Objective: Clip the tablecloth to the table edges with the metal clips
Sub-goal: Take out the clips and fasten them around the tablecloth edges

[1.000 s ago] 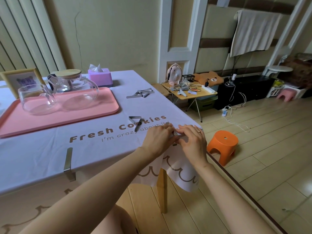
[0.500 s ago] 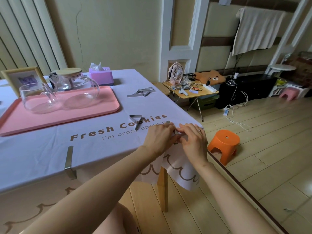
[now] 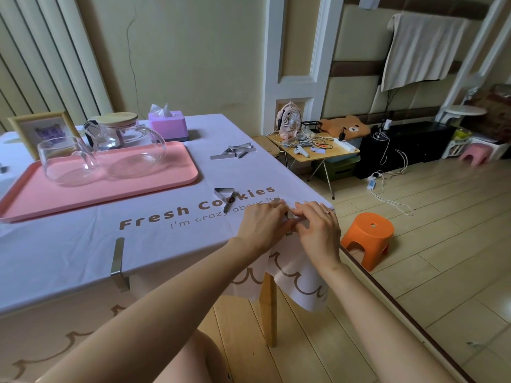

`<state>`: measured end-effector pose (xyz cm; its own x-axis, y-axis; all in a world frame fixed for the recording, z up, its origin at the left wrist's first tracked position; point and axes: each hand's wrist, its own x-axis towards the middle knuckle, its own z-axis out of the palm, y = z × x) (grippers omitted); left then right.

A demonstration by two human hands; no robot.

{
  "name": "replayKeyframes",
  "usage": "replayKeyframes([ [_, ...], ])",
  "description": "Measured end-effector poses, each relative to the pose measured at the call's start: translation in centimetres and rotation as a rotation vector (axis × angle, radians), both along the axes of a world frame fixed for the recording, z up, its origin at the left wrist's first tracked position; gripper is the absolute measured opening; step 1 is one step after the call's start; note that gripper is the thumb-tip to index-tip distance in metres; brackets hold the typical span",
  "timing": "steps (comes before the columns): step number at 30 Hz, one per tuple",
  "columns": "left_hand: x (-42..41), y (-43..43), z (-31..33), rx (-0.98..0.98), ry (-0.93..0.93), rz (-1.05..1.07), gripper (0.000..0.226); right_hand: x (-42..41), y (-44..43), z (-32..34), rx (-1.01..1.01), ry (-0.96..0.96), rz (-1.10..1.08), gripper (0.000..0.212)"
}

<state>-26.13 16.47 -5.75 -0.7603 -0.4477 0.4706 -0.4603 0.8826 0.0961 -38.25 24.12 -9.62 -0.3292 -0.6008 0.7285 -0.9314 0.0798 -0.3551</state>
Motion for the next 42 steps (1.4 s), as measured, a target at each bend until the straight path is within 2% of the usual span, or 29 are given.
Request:
replayKeyframes([
  [7,0.7,0.2,0.4,0.034,-0.046,-0.026,0.040,-0.5,0.5,-0.7,0.067,-0.001,0.070,0.033],
  [10,1.3,0.5,1.0,0.060,-0.073,-0.059,0.041,-0.9,0.8,0.1,0.073,0.010,0.121,0.028],
  [13,2.3,0.5,1.8,0.147,-0.015,-0.044,0.038,-0.4,0.9,1.4,0.038,-0.042,0.162,0.022],
  [16,4.1,-0.6,2.0,0.134,0.075,0.060,0.035,1.2,-0.3,2.3,0.045,-0.042,0.193,0.022],
  [19,6.0,-2.6,2.0,0.165,0.117,0.246,0.036,3.5,-2.5,3.3,0.175,-0.104,0.261,0.027],
  [21,7.1,-4.1,2.1,0.176,0.063,0.331,0.040,5.0,-4.4,4.4,0.283,-0.110,0.322,0.036],
  [24,8.4,-5.8,2.3,0.220,-0.114,0.328,0.042,6.9,-6.8,6.0,0.501,-0.112,0.437,0.055],
  [27,9.3,-6.7,2.6,0.292,-0.141,0.261,0.036,7.7,-8.3,6.8,0.661,-0.076,0.410,0.061],
  [29,9.8,-6.9,2.8,0.301,-0.099,0.223,0.029,7.8,-8.9,7.0,0.641,-0.061,0.390,0.054],
  [34,11.3,-6.6,3.2,0.287,-0.025,0.106,0.022,8.3,-9.2,7.1,0.515,-0.100,0.412,0.020],
  [37,12.7,-6.4,4.0,0.350,0.003,0.069,0.021,8.9,-9.0,7.5,0.487,-0.077,0.429,0.013],
  [39,14.1,-6.3,4.6,0.368,0.051,0.015,0.020,9.7,-8.8,8.2,0.430,-0.130,0.430,0.013],
  [40,14.9,-6.2,4.9,0.338,0.067,0.001,0.021,10.3,-8.7,8.6,0.392,-0.187,0.433,0.015],
  [42,16.4,-6.0,5.3,0.126,0.075,0.034,0.021,11.7,-8.7,9.3,0.347,-0.366,0.482,0.016],
])
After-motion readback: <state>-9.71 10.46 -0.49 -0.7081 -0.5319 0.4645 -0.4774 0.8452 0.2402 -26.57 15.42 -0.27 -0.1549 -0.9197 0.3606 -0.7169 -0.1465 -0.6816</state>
